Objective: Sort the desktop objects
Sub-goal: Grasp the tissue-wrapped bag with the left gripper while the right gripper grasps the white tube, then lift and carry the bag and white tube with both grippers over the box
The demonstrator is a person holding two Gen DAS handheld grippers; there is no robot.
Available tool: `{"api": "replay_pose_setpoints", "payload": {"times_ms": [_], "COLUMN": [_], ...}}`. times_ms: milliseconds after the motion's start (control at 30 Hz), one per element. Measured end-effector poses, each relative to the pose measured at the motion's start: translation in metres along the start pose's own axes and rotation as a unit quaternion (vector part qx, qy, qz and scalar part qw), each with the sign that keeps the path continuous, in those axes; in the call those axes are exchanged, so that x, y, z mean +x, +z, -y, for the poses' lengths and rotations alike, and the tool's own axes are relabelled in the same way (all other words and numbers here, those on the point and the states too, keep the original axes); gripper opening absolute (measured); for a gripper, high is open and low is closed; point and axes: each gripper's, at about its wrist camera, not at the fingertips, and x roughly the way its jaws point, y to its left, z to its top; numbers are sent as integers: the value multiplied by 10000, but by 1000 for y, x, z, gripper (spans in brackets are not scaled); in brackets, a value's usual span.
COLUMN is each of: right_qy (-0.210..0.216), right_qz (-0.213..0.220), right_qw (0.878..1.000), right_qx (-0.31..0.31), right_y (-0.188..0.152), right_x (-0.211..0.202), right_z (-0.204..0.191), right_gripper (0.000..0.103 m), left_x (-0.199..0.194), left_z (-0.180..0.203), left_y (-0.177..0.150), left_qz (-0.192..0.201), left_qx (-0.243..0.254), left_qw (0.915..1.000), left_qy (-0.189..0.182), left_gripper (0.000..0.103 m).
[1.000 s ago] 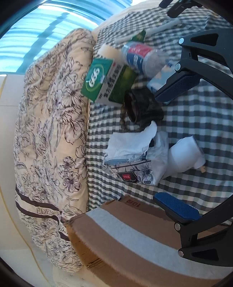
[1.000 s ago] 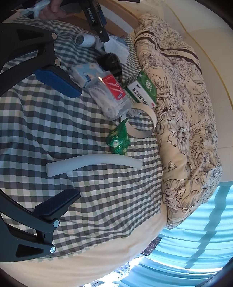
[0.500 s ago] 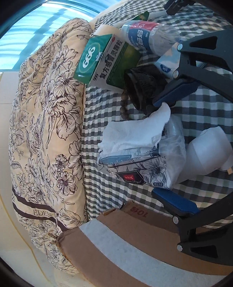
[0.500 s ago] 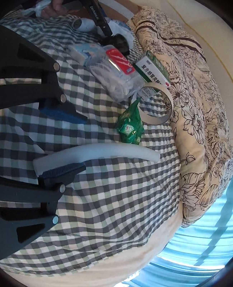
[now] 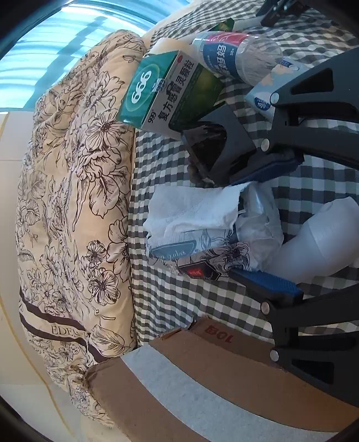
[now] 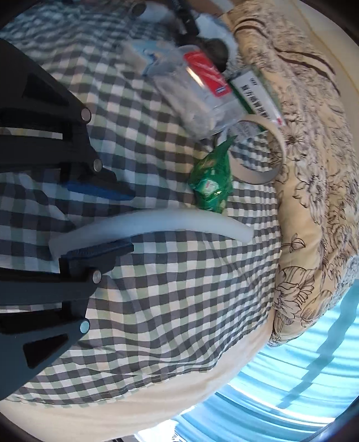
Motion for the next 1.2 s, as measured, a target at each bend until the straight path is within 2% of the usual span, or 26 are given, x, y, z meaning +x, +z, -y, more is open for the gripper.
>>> {"api": "replay_pose_setpoints", "payload": {"times_ms": [33,100,200,600,867,1200], "right_qy": [26,61,136,330,434,635], "right_qz": [7,-1,23,399,765,1091], "right_qw": [10000,9998,9994,9973,9946,9898], "right_qx": [49,175,317,531,557,658], "right_y": [0,1,0,7,10,-3], "right_x": [0,-2,-7,-60,-115,-180], "right_z": [1,5,8,9,5,1], "right_gripper": [31,16,12,11,11,11], "left_x": [-1,-5,-10,-57,-116,-184], "left_z": [0,-1,-2,-7,-10,-19], "left_y": [0,1,2,9,10,-2], "left_qz": [2,7,27,268,536,788], "left_qx": [4,-6,-12,-77,-95,-191], "left_qw": [10000,10000,10000,9995,9982,9962], "left_qy": [-13,-56,-92,-167,-257,-303], "left_gripper": [55,52,49,48,48,49]}}
